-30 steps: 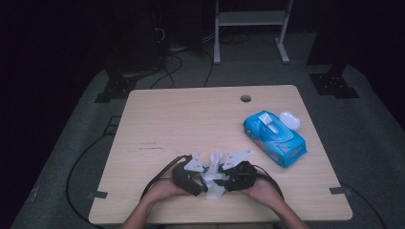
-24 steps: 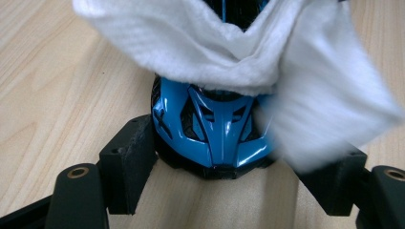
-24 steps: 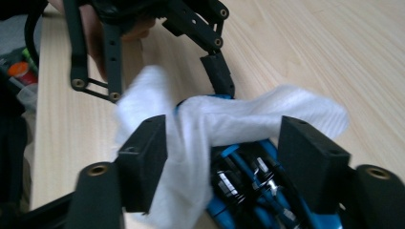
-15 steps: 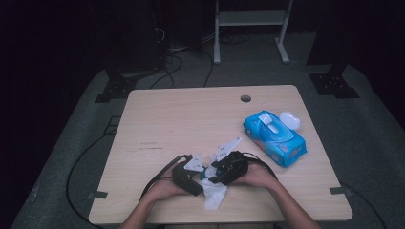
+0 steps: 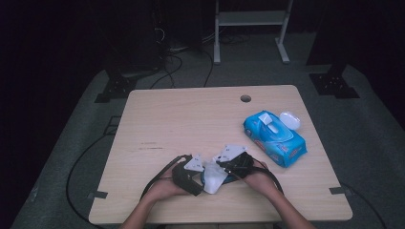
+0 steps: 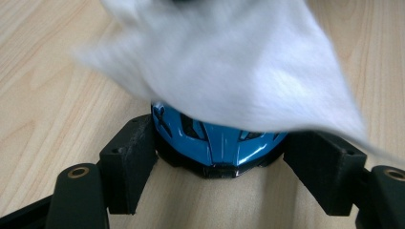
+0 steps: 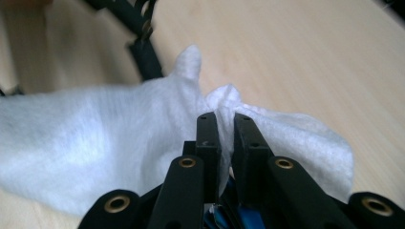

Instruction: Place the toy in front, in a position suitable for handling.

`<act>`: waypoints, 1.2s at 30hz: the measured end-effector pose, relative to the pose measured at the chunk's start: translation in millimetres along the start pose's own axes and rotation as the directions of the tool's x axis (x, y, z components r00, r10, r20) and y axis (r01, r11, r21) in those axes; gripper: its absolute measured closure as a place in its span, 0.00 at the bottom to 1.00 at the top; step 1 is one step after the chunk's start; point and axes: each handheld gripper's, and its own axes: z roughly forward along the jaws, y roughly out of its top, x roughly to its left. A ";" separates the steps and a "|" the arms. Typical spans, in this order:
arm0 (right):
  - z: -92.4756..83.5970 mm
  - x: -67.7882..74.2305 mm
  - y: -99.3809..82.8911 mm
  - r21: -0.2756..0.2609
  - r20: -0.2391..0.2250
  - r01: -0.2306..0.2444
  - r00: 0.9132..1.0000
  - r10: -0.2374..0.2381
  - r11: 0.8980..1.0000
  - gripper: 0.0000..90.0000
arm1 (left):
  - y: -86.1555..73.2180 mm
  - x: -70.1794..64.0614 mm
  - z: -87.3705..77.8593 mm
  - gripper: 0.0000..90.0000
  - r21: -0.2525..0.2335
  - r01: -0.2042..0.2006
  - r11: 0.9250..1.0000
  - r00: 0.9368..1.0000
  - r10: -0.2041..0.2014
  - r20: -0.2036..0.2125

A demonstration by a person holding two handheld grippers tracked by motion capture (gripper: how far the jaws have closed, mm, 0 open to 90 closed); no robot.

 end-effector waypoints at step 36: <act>23.2 35.7 7.2 -0.042 -0.184 -0.005 0.983 -0.003 0.999 0.90 | 0.4 -0.6 2.4 0.30 0.006 0.003 1.000 1.000 -0.003 -0.002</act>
